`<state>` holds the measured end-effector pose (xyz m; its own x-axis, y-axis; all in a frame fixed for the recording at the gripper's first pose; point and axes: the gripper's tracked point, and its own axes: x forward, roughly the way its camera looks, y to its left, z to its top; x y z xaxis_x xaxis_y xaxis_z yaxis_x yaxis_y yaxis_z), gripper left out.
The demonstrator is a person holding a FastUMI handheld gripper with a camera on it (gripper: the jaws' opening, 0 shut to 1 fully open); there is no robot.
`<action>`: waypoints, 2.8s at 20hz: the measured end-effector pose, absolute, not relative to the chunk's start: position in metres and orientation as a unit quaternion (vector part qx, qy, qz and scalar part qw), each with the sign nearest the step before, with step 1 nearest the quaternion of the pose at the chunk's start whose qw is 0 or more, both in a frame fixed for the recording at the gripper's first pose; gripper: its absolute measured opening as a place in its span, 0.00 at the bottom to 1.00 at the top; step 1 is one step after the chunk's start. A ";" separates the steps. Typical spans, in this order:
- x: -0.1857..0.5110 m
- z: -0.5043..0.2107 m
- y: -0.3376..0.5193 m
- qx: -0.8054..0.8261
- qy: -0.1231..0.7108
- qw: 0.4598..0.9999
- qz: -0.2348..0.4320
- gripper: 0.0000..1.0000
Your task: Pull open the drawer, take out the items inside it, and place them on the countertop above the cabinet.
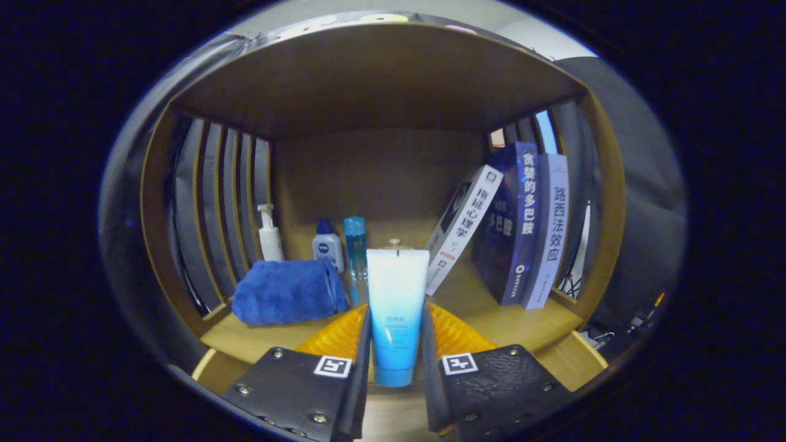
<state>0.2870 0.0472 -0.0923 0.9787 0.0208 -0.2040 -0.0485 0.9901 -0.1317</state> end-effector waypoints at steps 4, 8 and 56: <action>0.307 -0.117 0.041 -0.058 0.115 0.992 0.000 0.40; 0.323 -0.124 0.046 -0.050 0.116 0.992 -0.003 0.40; -0.002 -0.126 0.008 -0.064 0.058 0.996 0.038 0.98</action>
<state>-0.0020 0.0078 -0.1264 0.9904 0.0693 -0.1198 -0.0840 0.9890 -0.1221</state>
